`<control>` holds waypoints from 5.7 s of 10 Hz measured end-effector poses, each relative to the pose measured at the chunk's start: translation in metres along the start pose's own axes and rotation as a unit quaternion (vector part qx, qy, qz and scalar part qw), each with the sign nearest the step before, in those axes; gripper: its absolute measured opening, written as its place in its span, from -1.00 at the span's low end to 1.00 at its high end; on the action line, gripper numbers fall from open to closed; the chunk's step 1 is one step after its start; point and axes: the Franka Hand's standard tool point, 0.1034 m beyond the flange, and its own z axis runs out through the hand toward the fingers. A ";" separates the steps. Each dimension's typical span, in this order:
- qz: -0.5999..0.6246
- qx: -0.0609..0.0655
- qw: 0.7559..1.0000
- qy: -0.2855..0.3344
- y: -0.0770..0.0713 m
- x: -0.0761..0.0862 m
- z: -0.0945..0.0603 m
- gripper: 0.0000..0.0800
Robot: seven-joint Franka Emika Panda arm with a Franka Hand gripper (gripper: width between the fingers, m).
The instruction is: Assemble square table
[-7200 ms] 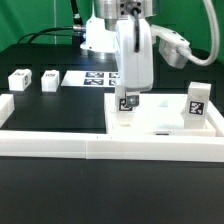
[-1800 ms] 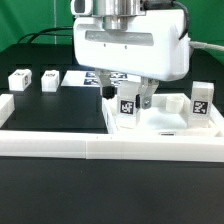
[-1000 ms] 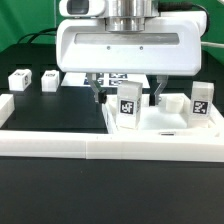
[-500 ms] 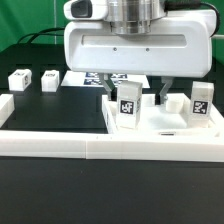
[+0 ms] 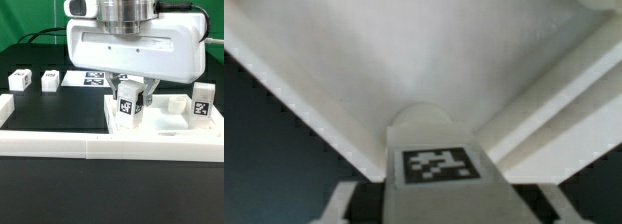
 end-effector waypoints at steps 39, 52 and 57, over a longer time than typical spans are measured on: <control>0.318 0.016 0.947 0.039 0.012 0.016 -0.003 -0.28; 0.235 0.030 0.970 0.044 0.006 0.009 0.003 0.62; -0.089 0.019 0.995 0.050 0.001 0.008 0.001 0.62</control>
Offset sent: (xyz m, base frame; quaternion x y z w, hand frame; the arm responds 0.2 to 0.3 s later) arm 0.0078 -0.0052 -0.0036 -0.0401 0.0356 0.2815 0.9581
